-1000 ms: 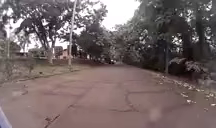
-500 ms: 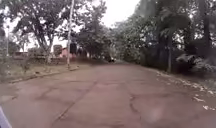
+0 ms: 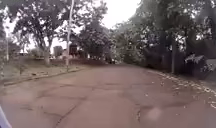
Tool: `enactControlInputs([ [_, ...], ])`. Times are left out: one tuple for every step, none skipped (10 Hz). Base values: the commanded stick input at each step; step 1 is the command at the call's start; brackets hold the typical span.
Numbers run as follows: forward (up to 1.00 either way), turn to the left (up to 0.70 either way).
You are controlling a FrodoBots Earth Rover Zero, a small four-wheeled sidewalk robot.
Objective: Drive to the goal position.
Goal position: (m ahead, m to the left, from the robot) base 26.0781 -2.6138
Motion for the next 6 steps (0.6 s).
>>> enactControlInputs([
  [0.7, 0.0],
  [0.7, 0.0],
  [0.7, 0.0],
  [0.7, -0.02],
  [0.7, -0.11],
  [0.7, -0.31],
])
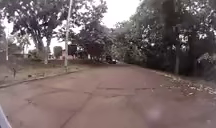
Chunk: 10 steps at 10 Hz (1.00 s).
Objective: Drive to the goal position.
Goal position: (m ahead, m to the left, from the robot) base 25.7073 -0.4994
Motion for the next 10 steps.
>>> enactControlInputs([
  [0.7, -0.35],
  [0.7, -0.35],
  [0.7, -0.35],
  [0.7, -0.35],
  [0.7, -0.29],
  [0.7, 0.0],
  [0.7, 0.0],
  [0.7, 0.0],
  [0.7, 0.0],
  [0.7, 0.0],
])
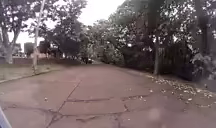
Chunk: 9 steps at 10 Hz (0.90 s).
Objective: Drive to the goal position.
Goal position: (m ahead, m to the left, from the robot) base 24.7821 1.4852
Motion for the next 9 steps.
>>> enactControlInputs([
  [0.7, 0.0],
  [0.7, 0.0],
  [0.7, 0.0],
  [0.7, 0.0],
  [0.7, 0.0],
  [0.7, 0.0],
  [0.7, 0.0],
  [0.7, 0.0],
  [0.7, 0.0],
])
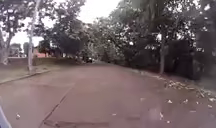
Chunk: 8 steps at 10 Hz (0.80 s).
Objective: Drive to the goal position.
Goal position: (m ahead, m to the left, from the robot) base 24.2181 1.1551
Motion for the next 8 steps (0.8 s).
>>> enactControlInputs([
  [0.7, 0.0],
  [0.7, 0.0],
  [0.7, 0.0],
  [0.7, 0.0],
  [0.7, 0.0],
  [0.7, 0.0],
  [0.7, 0.0],
  [0.7, 0.0],
])
